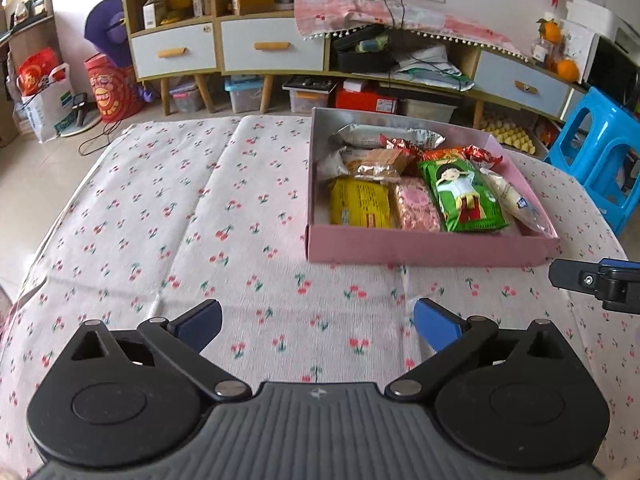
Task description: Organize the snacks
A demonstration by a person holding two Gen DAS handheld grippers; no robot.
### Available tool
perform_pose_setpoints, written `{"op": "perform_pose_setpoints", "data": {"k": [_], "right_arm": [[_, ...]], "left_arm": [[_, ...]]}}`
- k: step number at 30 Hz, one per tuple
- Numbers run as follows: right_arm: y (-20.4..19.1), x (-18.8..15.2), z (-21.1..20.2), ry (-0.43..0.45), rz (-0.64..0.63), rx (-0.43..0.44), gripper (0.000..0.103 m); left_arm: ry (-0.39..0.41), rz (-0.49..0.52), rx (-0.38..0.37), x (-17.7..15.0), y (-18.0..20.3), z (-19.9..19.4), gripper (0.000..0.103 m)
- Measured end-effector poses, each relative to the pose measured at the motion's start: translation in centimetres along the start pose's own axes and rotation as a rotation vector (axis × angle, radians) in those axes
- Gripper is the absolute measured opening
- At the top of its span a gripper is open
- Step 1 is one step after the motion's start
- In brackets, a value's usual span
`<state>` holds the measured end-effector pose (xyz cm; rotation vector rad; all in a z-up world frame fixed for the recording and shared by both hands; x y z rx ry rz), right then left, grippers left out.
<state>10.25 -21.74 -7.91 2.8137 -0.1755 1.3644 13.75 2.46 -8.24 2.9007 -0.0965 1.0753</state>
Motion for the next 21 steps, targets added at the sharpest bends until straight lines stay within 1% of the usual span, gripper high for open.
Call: {"op": "perform_pose_setpoints", "data": {"k": [2,4,8,12,13,15,17,21], "right_arm": [[-0.3,-0.4,-0.3,-0.003,-0.020,-0.026,0.091],[-0.7,-0.8,-0.6,-0.002,-0.029,-0.041,0.091],[-0.9,-1.9,-0.9,-0.019,0.003,-0.032,0.091],[-0.9,-2.4,-0.9,-0.033,0.018,-0.041,0.091],[-0.8,-2.4,-1.0,-0.033,0.024,-0.046,0.094],[-0.8,-2.8,-1.0,-0.046,0.024,-0.061,0.100],[-1.0,-3.0,-1.1,-0.054,0.005,-0.079,0.100],[-1.5,-3.3,-1.6,-0.059,-0.022,-0.087,0.100]], "left_arm": [[-0.006,0.003,0.004,-0.5,0.1,-0.4,0.102],[-0.008,0.002,-0.011,-1.1,0.2,-0.7,0.102],[-0.010,0.010,-0.018,-1.8,0.5,-1.2,0.103],[0.016,-0.011,-0.020,-2.4,0.9,-1.7,0.103],[0.016,-0.012,-0.016,-2.7,1.1,-1.8,0.103],[-0.008,-0.006,-0.005,-3.2,1.3,-1.6,0.103],[-0.029,-0.004,0.001,-3.5,1.5,-1.7,0.103],[-0.028,0.000,0.019,-3.2,1.7,-2.4,0.103]]}}
Point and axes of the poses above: each gripper's, at about its wrist camera, not at the fingertips, and z roughly the way its jaws point, y to its right, x to its top, the point moved 10 cm from there along z, roughly the way its jaws point
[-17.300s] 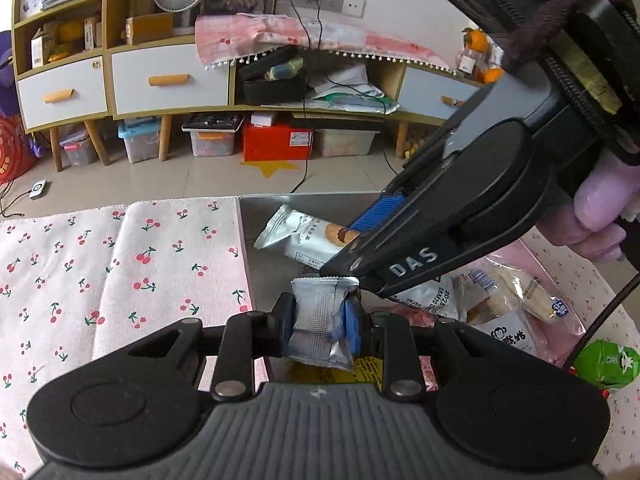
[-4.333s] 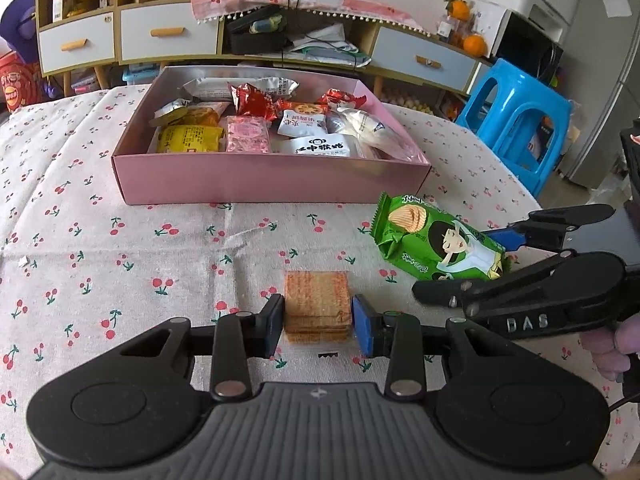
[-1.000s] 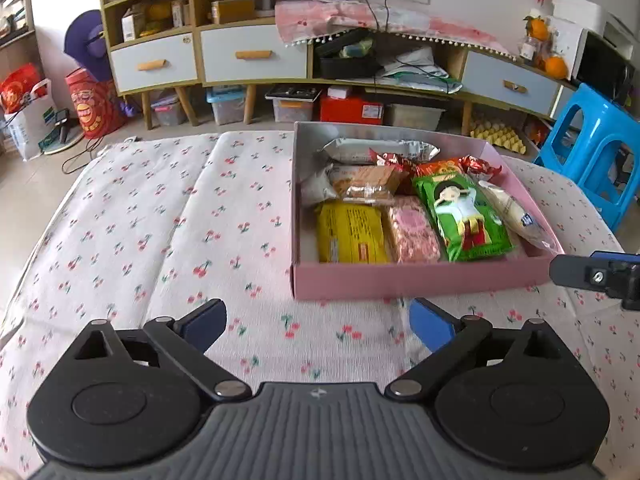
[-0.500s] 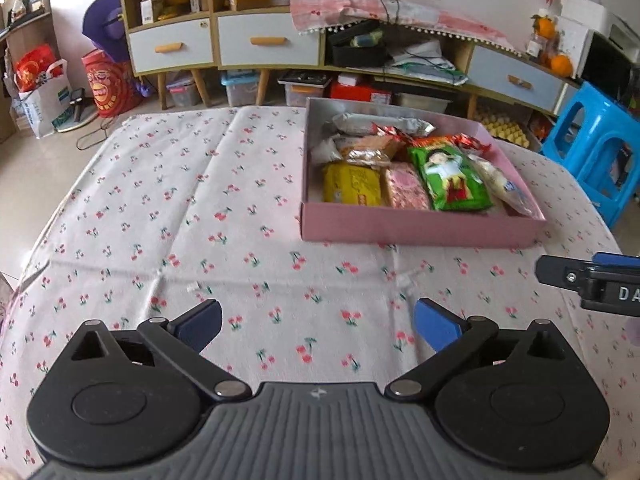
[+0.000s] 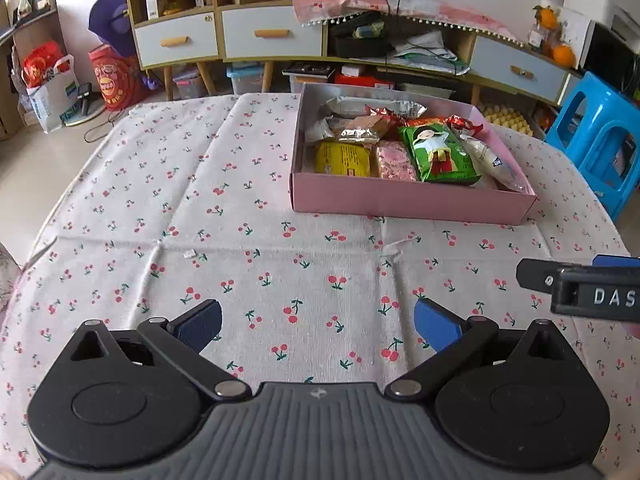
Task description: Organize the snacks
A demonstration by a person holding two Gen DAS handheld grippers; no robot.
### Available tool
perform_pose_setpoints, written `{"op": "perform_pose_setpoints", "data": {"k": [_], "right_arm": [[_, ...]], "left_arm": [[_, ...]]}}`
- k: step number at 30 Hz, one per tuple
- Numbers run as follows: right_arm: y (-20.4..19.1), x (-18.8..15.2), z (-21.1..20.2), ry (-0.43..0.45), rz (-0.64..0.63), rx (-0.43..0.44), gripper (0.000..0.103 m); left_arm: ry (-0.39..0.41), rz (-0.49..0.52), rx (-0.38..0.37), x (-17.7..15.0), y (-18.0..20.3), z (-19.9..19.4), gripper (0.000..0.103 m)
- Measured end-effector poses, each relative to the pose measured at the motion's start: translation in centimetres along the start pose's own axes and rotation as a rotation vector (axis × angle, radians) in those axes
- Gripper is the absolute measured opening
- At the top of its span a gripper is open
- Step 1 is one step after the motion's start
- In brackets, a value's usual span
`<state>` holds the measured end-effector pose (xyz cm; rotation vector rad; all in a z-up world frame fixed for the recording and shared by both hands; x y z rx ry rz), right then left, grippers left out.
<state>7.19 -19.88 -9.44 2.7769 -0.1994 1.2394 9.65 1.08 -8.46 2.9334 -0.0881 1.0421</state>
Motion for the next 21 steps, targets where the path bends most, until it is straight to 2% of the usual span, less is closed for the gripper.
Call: {"op": "perform_pose_setpoints", "data": {"k": [4,10,21], "right_arm": [[-0.3,0.0,-0.3,-0.008,0.002,0.012,0.100],[-0.5,-0.2,-0.6,-0.002,-0.010,-0.005,0.100],[-1.1,0.3,-1.6,0.020,-0.028,-0.015,0.100]], "left_arm": [[0.023,-0.006,0.025,0.1,-0.2,-0.5,0.103],[-0.017,-0.008,0.049,-0.4,-0.6,-0.1,0.103],[-0.039,0.000,0.077,-0.4,0.0,-0.5,0.103]]}}
Point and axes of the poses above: each gripper's, at about its wrist camera, not at the fingertips, and z roughly the way its jaws point, y to its right, x to its top, the point moved 10 cm from there along z, roughly the way its jaws point
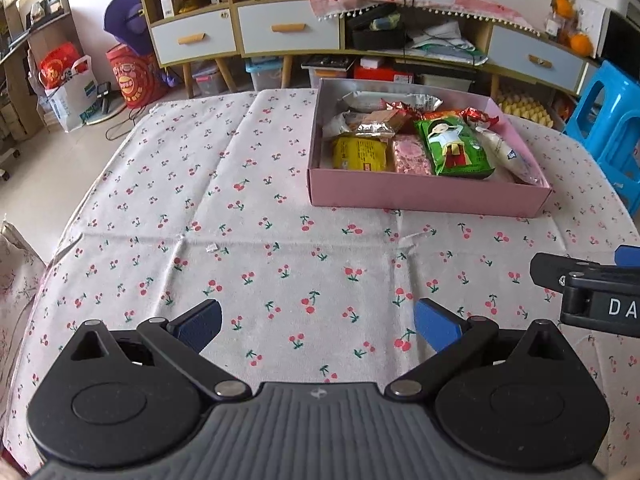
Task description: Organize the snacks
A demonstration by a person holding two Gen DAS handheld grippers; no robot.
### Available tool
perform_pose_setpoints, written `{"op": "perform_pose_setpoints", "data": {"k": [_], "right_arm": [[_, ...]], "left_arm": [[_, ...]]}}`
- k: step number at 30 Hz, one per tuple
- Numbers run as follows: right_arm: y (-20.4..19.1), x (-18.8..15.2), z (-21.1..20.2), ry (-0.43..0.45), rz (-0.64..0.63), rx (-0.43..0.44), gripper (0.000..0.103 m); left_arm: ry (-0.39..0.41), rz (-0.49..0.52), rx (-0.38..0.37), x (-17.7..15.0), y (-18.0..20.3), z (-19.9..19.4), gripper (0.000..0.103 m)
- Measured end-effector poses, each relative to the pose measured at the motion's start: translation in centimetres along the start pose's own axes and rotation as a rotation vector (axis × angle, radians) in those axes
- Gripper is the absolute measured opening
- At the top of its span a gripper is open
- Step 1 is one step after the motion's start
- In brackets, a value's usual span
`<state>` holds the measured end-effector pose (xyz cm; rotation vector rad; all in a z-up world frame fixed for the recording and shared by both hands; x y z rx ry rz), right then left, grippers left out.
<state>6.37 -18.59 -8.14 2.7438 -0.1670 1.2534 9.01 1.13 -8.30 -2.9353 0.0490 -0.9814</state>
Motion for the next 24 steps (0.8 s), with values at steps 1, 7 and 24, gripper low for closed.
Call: {"op": "perform_pose_setpoints", "data": {"k": [1,7,24], "right_arm": [[-0.02,0.03,-0.02,0.000,0.001,0.003,0.100],[0.10,0.20,-0.23,0.003,0.005,0.009,0.100],[0.13,0.04,0.12,-0.005,0.006,0.003,0.100]], "left_arm": [[-0.005,-0.005,-0.002,-0.05,0.09,0.01,0.103],[0.005,-0.002,0.007,0.10,0.49,-0.23,0.103],[0.000,-0.001,0.016,0.13,0.40,-0.14,0.103]]}}
Point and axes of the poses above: each gripper's, at about its wrist camera, not at the fingertips, and z roughly the way its jaws point, y to its right, x to its top, the point moved 10 cm from there along z, roughly the way its jaws point
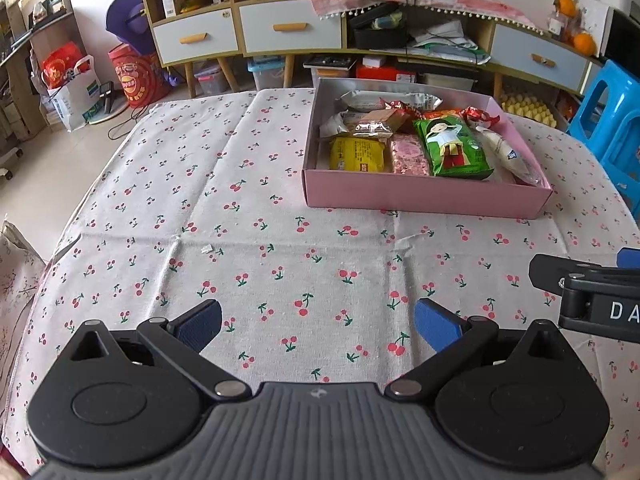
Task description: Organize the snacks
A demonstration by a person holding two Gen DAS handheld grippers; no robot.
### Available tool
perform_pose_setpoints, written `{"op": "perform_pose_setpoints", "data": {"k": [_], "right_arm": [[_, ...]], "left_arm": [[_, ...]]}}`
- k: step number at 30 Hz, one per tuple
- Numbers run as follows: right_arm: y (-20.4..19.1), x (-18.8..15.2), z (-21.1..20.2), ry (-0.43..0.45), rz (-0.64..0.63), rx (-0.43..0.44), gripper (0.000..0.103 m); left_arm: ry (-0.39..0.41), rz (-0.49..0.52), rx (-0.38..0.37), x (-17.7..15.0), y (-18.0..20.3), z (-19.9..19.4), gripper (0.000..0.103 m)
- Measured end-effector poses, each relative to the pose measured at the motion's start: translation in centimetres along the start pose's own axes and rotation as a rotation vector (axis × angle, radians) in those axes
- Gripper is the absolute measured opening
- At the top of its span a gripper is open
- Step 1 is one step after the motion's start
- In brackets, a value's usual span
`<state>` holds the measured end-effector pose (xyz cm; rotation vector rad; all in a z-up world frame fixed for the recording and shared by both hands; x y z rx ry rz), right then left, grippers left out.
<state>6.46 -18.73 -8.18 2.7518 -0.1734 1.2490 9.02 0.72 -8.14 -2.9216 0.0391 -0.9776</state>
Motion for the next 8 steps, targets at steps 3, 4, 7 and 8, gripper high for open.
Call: {"op": "perform_pose_setpoints", "data": {"k": [3,4,7,8], "right_arm": [[-0.10,-0.01,0.02,0.000,-0.003,0.000,0.100],[-0.10,-0.02,0.02,0.000,-0.002,0.000,0.100],[-0.17,-0.07,0.06,-0.002,-0.001,0.002,0.100],[-0.19,-0.08,0.06,-0.003,0.000,0.002,0.100]], "left_arm": [[0.000,0.003,-0.002,0.01,0.06,-0.01,0.103],[0.002,0.004,-0.001,0.02,0.08,-0.05,0.103],[0.002,0.005,-0.001,0.00,0.11,-0.06,0.103],[0.001,0.006,-0.002,-0.01,0.11,-0.03,0.103]]}}
Point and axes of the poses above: each gripper's, at about its wrist camera, not at the fingertips, and z roughly the way its jaws point, y to its right, x to its top, the point moved 10 cm from there along z, roughly the way its jaws point
